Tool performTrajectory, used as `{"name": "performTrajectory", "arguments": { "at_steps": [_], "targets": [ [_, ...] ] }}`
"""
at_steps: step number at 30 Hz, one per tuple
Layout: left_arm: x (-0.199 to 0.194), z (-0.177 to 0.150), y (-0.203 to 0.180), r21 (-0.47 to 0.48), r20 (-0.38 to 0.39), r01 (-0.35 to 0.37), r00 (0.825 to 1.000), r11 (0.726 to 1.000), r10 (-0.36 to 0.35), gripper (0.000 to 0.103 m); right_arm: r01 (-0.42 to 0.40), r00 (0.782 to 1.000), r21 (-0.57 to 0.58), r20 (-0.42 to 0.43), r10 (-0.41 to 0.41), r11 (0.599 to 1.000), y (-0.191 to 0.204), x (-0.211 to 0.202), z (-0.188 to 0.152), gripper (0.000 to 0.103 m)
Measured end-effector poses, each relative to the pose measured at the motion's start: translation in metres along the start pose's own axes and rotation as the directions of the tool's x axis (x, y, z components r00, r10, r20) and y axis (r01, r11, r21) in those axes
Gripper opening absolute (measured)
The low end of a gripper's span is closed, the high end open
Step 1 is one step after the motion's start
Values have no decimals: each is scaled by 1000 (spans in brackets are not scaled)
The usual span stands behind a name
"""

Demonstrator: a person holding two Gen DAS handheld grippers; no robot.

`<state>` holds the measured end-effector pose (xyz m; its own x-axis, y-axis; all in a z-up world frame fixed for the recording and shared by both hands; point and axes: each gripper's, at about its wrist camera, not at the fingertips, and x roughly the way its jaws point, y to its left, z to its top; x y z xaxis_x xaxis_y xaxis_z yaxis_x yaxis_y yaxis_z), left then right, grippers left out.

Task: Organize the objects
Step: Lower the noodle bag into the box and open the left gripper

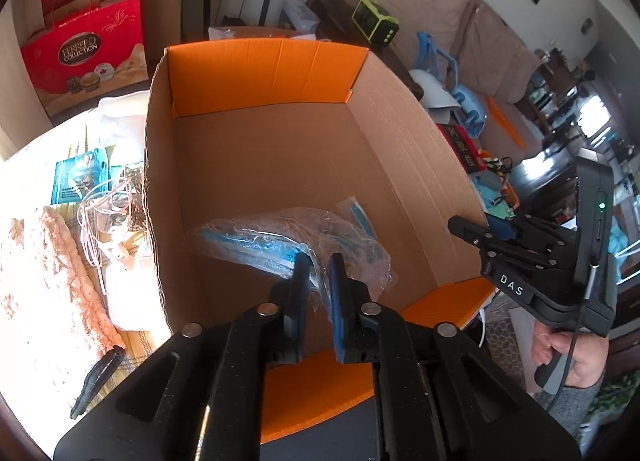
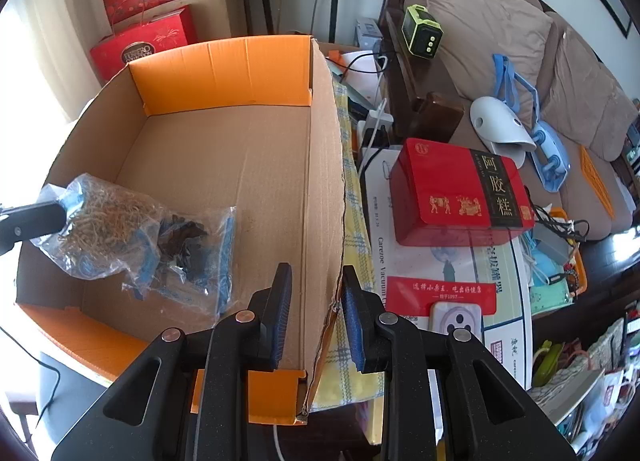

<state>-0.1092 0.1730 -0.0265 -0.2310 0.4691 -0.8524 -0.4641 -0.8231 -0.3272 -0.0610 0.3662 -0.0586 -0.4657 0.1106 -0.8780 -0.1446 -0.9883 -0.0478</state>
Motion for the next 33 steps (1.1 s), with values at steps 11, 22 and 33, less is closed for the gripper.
{"name": "performTrajectory", "arguments": {
  "at_steps": [11,22,33],
  "targets": [
    [-34,3,7,-14,85,6,996,1000,-5,61,2,1000,8,3,-2,1000,0,0,1,25],
    [-61,15,33,-57,152,-39,987,998,47,73,6,1000,7,3,-6,1000,0,-1,2,25],
    [-71,16,75,-111,161,-118,978,987,136,76,9,1000,16,11,-9,1000,-4,-3,4,25]
  ]
}}
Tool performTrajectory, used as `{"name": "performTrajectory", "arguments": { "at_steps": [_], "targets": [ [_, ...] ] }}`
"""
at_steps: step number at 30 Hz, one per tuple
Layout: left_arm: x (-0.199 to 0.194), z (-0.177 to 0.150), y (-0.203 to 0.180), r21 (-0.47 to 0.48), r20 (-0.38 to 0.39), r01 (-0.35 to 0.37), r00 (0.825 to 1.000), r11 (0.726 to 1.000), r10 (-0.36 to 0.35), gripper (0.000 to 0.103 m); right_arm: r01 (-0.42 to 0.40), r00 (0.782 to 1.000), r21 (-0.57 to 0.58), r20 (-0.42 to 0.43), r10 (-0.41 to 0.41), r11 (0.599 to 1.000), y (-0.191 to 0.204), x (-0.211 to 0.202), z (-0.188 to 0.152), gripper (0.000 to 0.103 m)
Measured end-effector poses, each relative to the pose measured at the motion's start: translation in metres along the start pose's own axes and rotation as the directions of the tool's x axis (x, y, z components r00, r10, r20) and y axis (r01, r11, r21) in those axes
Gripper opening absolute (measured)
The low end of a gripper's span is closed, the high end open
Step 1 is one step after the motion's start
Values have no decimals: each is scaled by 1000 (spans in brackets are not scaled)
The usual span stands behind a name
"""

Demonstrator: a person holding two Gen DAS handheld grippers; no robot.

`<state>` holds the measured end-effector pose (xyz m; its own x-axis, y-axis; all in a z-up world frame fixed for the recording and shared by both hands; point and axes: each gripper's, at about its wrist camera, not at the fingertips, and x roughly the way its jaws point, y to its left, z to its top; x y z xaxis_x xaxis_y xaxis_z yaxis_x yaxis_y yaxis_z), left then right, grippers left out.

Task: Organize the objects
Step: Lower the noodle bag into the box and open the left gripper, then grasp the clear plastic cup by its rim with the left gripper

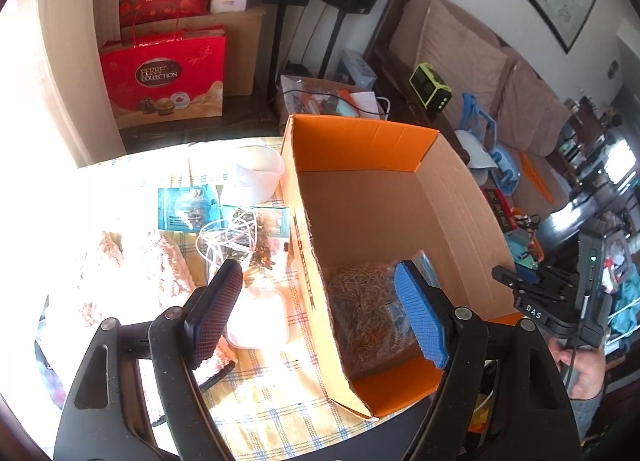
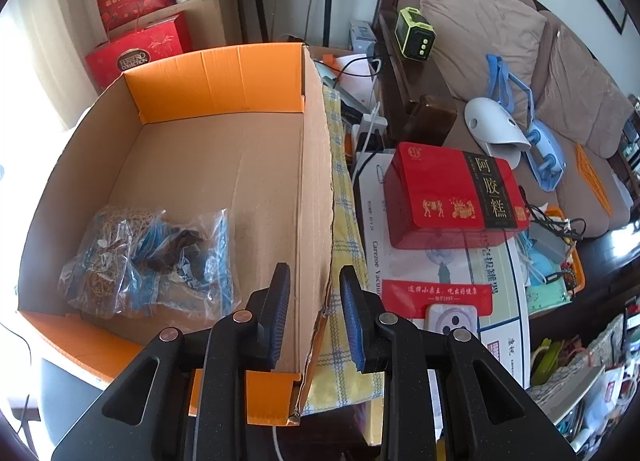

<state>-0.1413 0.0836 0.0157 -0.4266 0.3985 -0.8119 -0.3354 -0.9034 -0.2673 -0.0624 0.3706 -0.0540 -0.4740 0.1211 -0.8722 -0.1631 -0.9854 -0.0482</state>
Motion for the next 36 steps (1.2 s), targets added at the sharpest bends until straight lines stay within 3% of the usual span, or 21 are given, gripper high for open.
{"name": "performTrajectory", "arguments": {
  "at_steps": [8,15,22,36],
  "targets": [
    [8,3,36,-55,-9,-60,998,997,59,76,6,1000,-24,-14,-6,1000,6,5,1,25],
    [18,6,62,-96,-14,-82,997,992,81,76,23,1000,-21,-16,-23,1000,6,10,2,18],
    [31,8,72,-119,-34,-70,997,990,67,76,36,999,-18,-10,-36,999,3,12,1,9],
    [59,39,83,-152,-51,-72,997,986,65,76,25,1000,-20,-14,-26,999,0,19,11,7]
  ]
}}
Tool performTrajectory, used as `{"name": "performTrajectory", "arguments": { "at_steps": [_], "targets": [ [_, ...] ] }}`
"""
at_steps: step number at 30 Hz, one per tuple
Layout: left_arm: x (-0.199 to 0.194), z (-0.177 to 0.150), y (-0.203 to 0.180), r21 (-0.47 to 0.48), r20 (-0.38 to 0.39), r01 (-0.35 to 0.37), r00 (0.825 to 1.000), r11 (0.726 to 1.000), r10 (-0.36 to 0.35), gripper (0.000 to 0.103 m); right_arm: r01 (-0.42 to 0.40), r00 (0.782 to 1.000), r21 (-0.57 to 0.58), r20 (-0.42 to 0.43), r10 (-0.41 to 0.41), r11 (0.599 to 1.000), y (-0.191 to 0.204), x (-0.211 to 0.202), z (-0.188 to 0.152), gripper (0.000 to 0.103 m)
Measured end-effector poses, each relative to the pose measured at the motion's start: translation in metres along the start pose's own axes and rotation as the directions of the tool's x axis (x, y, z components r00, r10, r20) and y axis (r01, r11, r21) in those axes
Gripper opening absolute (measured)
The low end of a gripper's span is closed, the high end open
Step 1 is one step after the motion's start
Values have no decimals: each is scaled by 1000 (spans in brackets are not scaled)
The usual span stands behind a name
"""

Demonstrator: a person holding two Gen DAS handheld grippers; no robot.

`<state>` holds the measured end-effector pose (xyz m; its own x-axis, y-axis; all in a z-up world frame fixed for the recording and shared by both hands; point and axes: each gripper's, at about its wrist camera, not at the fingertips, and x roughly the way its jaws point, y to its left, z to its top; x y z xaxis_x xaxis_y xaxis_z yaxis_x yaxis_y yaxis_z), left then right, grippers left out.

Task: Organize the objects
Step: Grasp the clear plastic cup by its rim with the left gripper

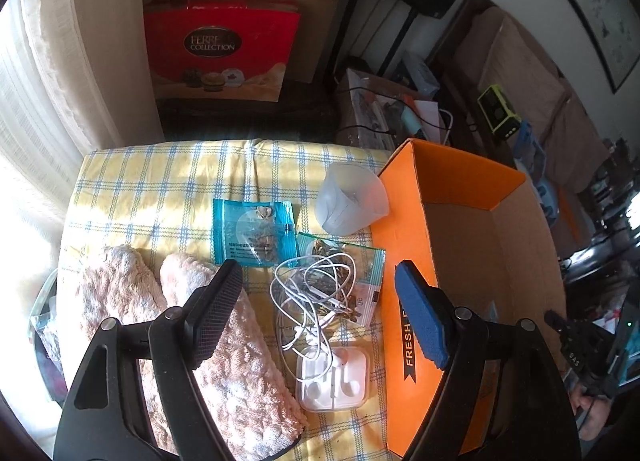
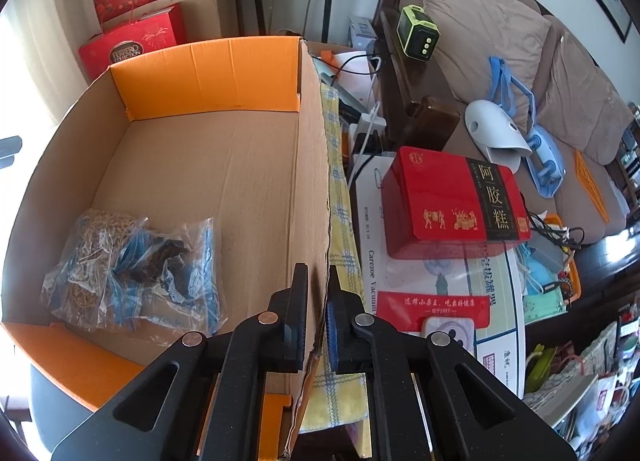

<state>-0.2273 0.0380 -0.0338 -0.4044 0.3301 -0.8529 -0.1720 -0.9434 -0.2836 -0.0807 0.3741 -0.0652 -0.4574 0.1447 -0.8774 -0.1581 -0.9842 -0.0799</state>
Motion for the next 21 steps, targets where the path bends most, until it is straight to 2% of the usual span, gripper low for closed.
{"name": "performTrajectory", "arguments": {
  "at_steps": [5,11,15,21],
  "targets": [
    [18,20,2,-50,-13,19,1000,999,-20,76,-2,1000,0,-3,2,1000,0,3,5,7],
    [44,40,-2,-76,-45,50,998,996,-53,67,-8,1000,1,-7,8,1000,-1,5,7,7],
    [60,49,-8,-65,-75,30,997,997,-35,57,-10,1000,0,-8,10,1000,-1,5,7,7],
    [80,55,-6,-105,-115,23,993,994,-36,31,-7,1000,-9,-6,7,1000,1,5,6,8]
  ]
}}
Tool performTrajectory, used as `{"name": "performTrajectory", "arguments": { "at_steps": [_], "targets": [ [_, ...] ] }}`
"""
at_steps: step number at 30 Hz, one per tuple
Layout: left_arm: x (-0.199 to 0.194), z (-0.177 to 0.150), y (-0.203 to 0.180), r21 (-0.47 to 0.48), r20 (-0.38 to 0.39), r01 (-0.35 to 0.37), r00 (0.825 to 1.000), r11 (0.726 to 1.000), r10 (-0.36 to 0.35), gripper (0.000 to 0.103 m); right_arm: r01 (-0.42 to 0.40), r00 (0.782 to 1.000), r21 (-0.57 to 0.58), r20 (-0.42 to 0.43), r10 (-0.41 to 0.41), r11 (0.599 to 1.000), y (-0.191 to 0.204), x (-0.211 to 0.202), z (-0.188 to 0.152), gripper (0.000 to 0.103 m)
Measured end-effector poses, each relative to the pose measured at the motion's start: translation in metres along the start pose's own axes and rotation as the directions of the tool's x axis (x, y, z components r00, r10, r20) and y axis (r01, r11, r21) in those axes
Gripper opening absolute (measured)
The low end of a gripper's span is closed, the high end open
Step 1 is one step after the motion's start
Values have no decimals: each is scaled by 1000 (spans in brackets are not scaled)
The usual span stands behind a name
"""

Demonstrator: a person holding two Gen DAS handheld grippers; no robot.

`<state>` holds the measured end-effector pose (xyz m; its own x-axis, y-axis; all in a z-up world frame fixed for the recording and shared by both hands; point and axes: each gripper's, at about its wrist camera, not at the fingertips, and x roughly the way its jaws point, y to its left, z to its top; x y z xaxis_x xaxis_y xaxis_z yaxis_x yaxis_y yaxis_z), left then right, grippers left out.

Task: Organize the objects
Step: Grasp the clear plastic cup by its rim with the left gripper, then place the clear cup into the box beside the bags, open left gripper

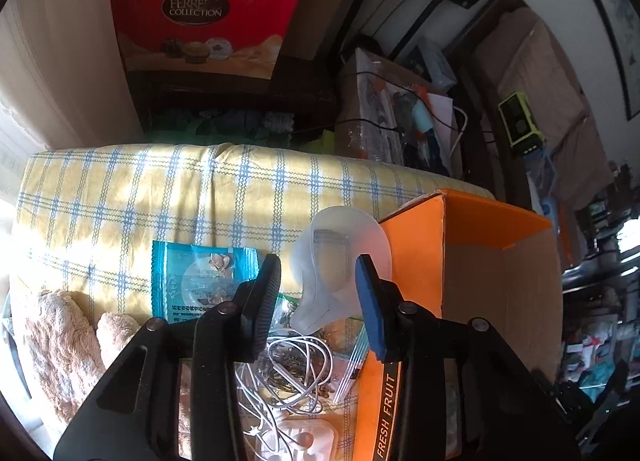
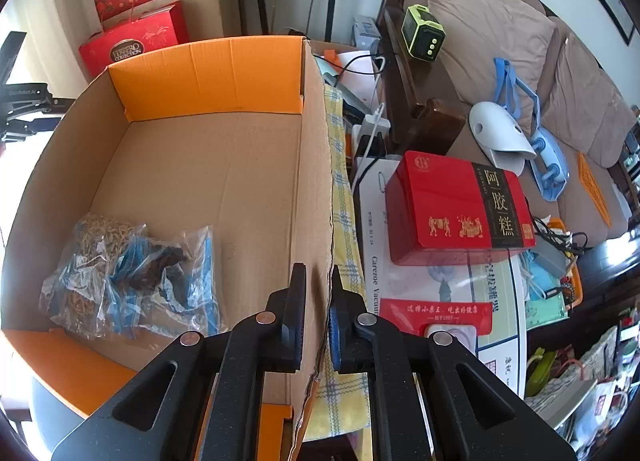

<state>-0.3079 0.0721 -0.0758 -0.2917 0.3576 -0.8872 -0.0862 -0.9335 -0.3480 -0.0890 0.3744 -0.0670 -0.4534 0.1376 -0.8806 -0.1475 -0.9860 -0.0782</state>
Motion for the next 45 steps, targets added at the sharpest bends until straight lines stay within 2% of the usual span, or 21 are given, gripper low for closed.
{"name": "performTrajectory", "arguments": {
  "at_steps": [1,7,13,25,35,45],
  "targets": [
    [2,0,1,-4,-5,1,1000,1000,-1,25,-1,1000,1,0,1,1000,0,0,0,8],
    [0,-1,3,-4,2,-8,1000,1000,8,10,1,1000,0,0,-1,1000,0,0,0,8],
    [-7,-7,5,-2,20,-18,1000,1000,18,6,-3,1000,2,3,3,1000,-2,0,1,8],
    [-34,-23,5,-2,56,3,998,1000,-3,6,-20,1000,31,8,20,999,-1,-3,-17,9],
    [-80,-44,1,33,118,63,991,997,-67,6,-23,1000,40,17,23,999,0,-12,-33,9],
    [-129,-69,-16,94,172,136,973,986,-151,6,-28,999,46,21,27,999,-1,-17,-41,9]
  ]
}}
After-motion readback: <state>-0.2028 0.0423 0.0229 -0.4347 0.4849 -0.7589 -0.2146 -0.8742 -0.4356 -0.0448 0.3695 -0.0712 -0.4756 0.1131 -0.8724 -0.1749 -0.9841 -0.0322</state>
